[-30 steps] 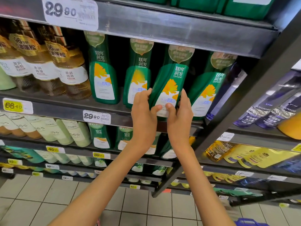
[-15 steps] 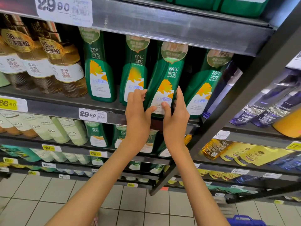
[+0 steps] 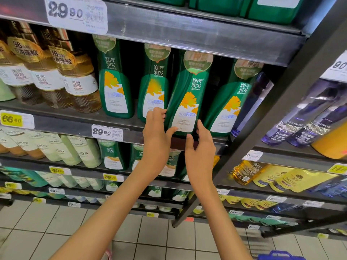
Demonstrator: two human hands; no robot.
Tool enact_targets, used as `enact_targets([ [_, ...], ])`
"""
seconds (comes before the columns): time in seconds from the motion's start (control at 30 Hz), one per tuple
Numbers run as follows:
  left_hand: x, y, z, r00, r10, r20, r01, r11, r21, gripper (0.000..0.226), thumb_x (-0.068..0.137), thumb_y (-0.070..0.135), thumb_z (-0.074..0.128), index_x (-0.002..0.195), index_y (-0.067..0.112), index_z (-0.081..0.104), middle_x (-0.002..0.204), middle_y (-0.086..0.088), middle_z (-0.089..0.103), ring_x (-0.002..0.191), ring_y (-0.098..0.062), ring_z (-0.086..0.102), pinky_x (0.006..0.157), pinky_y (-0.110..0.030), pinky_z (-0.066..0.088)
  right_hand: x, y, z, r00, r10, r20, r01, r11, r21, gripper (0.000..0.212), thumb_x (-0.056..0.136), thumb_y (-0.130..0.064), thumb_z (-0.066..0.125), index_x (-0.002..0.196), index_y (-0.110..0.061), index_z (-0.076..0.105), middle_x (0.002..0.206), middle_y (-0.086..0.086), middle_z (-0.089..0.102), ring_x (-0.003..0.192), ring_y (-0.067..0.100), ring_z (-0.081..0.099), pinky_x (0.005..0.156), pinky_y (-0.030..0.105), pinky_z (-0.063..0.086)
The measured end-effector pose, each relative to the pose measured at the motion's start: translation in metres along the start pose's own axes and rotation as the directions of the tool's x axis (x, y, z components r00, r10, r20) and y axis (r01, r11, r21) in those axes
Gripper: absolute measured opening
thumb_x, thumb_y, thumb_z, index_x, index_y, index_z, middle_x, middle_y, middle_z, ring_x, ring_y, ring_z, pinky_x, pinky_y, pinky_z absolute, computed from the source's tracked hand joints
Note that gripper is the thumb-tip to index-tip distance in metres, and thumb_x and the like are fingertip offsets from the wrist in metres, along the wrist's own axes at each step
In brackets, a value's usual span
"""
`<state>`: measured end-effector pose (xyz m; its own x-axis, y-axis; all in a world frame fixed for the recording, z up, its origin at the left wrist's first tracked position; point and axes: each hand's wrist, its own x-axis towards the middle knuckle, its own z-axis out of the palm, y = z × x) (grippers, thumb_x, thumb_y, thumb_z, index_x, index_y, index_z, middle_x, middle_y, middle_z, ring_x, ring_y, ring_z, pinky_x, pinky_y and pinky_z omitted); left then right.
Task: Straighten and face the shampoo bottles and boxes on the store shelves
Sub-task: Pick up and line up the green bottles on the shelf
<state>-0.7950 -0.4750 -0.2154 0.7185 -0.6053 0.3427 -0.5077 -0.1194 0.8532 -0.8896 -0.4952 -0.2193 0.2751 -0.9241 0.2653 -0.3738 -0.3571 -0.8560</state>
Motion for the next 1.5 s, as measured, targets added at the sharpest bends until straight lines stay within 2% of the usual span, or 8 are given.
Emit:
enact_targets([
  [0.1,0.002,0.001,0.002,1.000,0.006,0.001,-0.006,1.000,0.025,0.041,0.078,0.002,0.071,0.112,0.005,0.048,0.108,-0.007,0.049,0.096,-0.015,0.048,0.085,-0.033,0.047,0.001,0.001,-0.002,1.000,0.016,0.013,-0.016,1.000,0.017,0.049,0.098,-0.007,0.044,0.145,-0.015,0.033,0.140,0.006,0.044,0.128,0.017,0.042,0.102,0.019,0.033],
  [0.33,0.006,0.004,0.009,1.000,0.004,-0.002,-0.004,0.997,0.073,0.036,0.080,0.002,0.069,0.109,0.001,0.049,0.110,-0.012,0.049,0.096,-0.022,0.049,0.085,-0.039,0.047,0.006,0.002,-0.002,0.998,0.067,0.017,-0.068,0.993,0.097,0.045,0.097,-0.002,0.042,0.141,-0.010,0.040,0.135,0.004,0.047,0.118,0.009,0.045,0.095,0.014,0.033],
  [0.53,0.010,0.006,0.010,0.999,0.041,0.028,-0.046,0.969,0.244,0.034,0.084,0.015,0.066,0.110,0.001,0.048,0.111,-0.013,0.050,0.097,-0.025,0.052,0.077,-0.028,0.038,0.009,0.007,-0.006,0.998,0.055,0.007,-0.056,0.995,0.083,0.045,0.097,0.002,0.038,0.140,-0.010,0.042,0.117,-0.008,0.043,0.109,0.000,0.039,0.081,-0.008,0.025],
  [0.83,0.003,-0.003,0.008,0.998,0.047,-0.028,-0.044,0.992,0.120,0.024,0.088,0.010,0.061,0.109,0.005,0.052,0.107,-0.008,0.055,0.096,-0.017,0.054,0.081,-0.023,0.040,0.009,0.016,-0.009,0.997,0.070,0.015,-0.071,0.995,0.069,0.043,0.096,0.003,0.037,0.137,-0.010,0.046,0.131,0.003,0.052,0.113,0.001,0.042,0.082,-0.009,0.025],
  [0.93,0.002,-0.005,0.006,0.997,0.068,-0.020,-0.066,0.993,0.093,0.025,0.089,0.006,0.057,0.114,0.004,0.055,0.110,-0.009,0.059,0.101,-0.021,0.058,0.091,-0.035,0.047,0.010,0.016,-0.008,0.996,0.076,0.036,-0.078,0.995,0.060,0.043,0.097,0.002,0.036,0.138,-0.010,0.044,0.134,0.003,0.050,0.114,0.000,0.040,0.083,-0.009,0.025],
  [1.1,0.003,-0.004,0.006,0.999,0.046,-0.009,-0.045,0.997,0.070,0.027,0.090,0.006,0.056,0.118,0.003,0.056,0.112,-0.010,0.059,0.104,-0.019,0.058,0.089,-0.022,0.043,0.010,0.014,-0.006,0.996,0.082,0.044,-0.085,0.995,0.058,0.044,0.097,0.001,0.037,0.140,-0.012,0.041,0.137,0.004,0.047,0.119,0.004,0.041,0.093,0.007,0.028],
  [1.23,0.007,-0.003,0.007,1.000,0.008,0.030,-0.010,0.999,0.054,0.029,0.090,0.006,0.056,0.120,0.005,0.054,0.115,-0.009,0.057,0.106,-0.018,0.056,0.092,-0.023,0.042,0.011,0.011,-0.004,0.995,0.091,0.036,-0.093,0.994,0.056,0.045,0.097,0.002,0.038,0.140,-0.010,0.040,0.139,0.006,0.044,0.129,0.015,0.041,0.103,0.021,0.032],
  [1.5,0.002,0.002,-0.008,0.987,-0.051,0.152,0.063,0.996,-0.069,0.032,0.091,0.004,0.054,0.123,0.005,0.053,0.117,-0.009,0.057,0.105,-0.016,0.055,0.095,-0.021,0.043,0.009,0.006,-0.005,0.997,0.080,0.001,-0.080,0.996,0.030,0.041,0.097,0.000,0.041,0.137,-0.004,0.044,0.129,0.009,0.048,0.118,0.013,0.047,0.093,0.011,0.031],
])
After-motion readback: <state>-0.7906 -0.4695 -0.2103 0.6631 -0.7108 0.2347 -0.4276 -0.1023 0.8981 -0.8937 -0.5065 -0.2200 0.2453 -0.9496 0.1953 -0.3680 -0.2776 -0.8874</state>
